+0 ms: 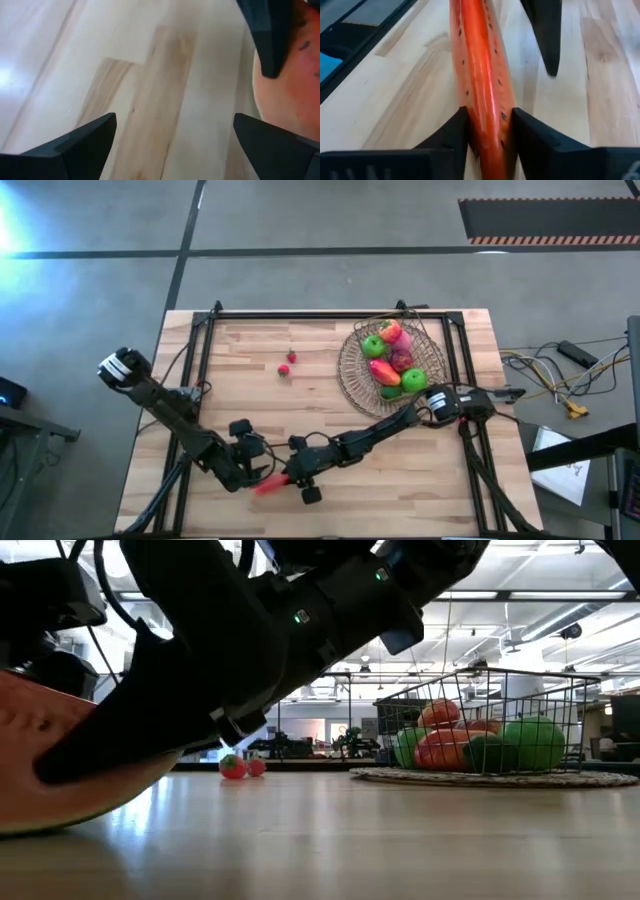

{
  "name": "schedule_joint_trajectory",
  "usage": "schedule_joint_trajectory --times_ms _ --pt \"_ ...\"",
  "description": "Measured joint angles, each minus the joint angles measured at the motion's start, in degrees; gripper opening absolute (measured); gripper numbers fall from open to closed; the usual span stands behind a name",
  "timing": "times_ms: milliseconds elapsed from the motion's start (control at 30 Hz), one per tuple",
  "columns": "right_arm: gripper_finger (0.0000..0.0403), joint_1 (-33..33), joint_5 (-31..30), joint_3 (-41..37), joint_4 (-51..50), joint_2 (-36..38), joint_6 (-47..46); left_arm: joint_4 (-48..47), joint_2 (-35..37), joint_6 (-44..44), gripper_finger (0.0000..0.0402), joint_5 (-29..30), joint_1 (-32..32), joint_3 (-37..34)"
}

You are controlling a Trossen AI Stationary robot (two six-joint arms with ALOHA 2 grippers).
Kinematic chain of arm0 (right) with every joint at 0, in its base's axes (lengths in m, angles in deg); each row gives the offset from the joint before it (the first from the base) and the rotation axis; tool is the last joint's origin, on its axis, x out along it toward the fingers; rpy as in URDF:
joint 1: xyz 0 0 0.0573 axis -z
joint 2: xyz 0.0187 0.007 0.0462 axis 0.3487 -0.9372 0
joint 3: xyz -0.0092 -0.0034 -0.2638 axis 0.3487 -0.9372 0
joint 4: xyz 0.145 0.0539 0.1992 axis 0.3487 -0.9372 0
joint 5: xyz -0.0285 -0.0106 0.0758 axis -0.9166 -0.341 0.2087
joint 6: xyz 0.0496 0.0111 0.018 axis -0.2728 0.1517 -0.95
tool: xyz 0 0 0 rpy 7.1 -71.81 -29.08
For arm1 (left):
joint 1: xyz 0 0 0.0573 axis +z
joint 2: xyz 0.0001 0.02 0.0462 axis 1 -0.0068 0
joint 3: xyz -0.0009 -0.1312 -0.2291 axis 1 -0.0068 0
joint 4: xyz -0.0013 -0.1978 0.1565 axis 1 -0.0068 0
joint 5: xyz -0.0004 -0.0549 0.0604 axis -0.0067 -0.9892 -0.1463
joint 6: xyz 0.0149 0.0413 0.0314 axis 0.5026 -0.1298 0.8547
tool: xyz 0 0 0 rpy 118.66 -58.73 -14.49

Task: Build produce basket
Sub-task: Put the watermelon into the gold wire basket

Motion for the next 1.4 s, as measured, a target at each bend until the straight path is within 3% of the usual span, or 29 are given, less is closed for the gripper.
schedule_joint_trajectory --times_ms 233,467,667,833,967,1100,1400 --pt "0.0103 -2.4 -6.1 -0.6 -8.5 3.3 -1.4 -0.5 2.2 -1.7 0.0386 1.8 -1.6 -0.7" --pt "0.0105 -7.6 -20.6 -2.9 -24.1 12.0 -8.9 5.5 -0.2 1.1 0.0386 8.8 -1.8 -0.8" --pt "0.0106 -13.8 -40.9 -3.0 -46.1 22.3 -26.5 13.0 -3.7 7.7 0.0386 14.9 -1.8 -0.8" --pt "0.0106 -16.0 -50.9 -3.0 -67.6 32.2 -49.0 18.1 -6.9 10.4 0.0386 17.8 -0.4 -0.9" --pt "0.0107 -14.6 -51.7 -3.1 -85.9 38.0 -63.8 20.6 -8.7 10.9 0.0386 17.8 0.6 -0.9" --pt "0.0107 -11.3 -50.1 -3.7 -101.6 42.0 -70.8 20.9 -9.1 11.0 0.0386 17.7 0.6 -0.9" --pt "0.0108 3.7 -42.9 -16.7 -99.6 56.1 -51.7 21.2 -9.1 12.1 0.0386 17.5 0.6 -0.9"
